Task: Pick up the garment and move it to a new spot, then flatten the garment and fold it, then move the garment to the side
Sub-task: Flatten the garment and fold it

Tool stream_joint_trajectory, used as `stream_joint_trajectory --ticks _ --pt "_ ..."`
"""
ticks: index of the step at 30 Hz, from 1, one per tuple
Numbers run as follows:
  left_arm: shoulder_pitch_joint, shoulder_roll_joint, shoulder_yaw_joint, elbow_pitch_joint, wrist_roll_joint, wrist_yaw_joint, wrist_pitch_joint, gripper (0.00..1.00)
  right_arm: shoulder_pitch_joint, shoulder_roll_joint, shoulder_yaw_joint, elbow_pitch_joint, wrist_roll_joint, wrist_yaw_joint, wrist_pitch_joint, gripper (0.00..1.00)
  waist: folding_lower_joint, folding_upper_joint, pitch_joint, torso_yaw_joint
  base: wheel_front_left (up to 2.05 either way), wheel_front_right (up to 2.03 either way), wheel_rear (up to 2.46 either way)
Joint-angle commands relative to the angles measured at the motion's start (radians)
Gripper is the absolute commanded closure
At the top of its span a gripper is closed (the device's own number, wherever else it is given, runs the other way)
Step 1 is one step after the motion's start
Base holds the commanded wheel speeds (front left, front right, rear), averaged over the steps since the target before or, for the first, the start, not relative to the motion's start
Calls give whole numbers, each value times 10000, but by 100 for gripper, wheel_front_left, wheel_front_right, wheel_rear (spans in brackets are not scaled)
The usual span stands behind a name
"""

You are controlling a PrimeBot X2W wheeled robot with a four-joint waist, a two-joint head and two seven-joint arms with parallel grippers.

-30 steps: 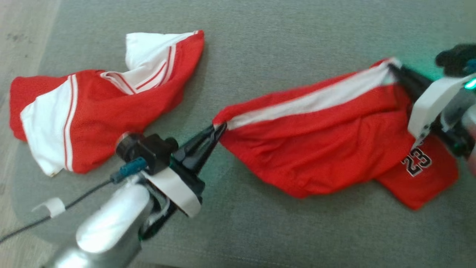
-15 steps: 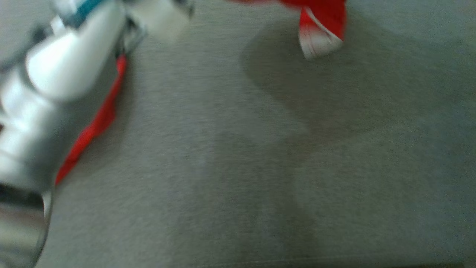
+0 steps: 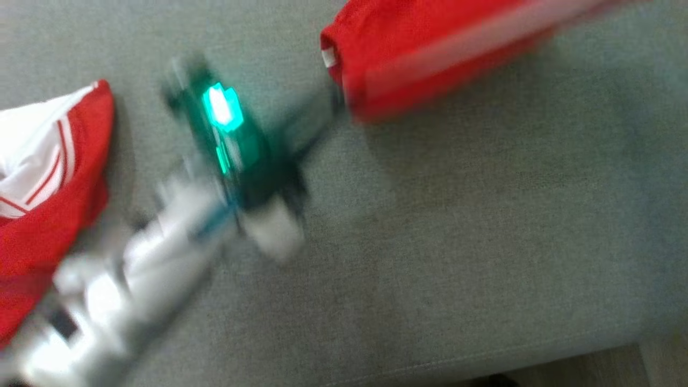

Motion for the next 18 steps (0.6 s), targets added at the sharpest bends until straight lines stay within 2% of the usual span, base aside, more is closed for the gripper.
stream_joint_trajectory --ticks 1,5,6,11,15,18 --pt "743 343 94 -643 -119 102 -36 100 1890 -420 -960 -434 39 -7 -51 100 1 0 -294 36 0 0 0" --pt "3025 490 -515 -1168 -416 285 -36 100 5554 102 -3229 -1347 -495 -7 -51 100 1 0 -658 -98 0 0 0" --pt "3025 490 -515 -1168 -416 285 -36 100 5554 102 -3229 -1347 -495 -7 -51 100 1 0 -658 -98 0 0 0" --pt "4652 486 -828 -1933 -1065 519 -36 100 9099 987 -6178 -3368 -1501 -7 360 100 1 0 -829 -95 0 0 0" --pt "4577 125 -559 -2433 -1690 493 24 100 9931 1803 -7546 -5241 -2208 -7 1660 100 1 0 -746 196 0 0 0" --pt "4021 -363 -281 -2282 -2248 260 127 100 9304 2124 -7586 -5694 -2381 -7 2710 100 1 0 -539 515 0 0 0"
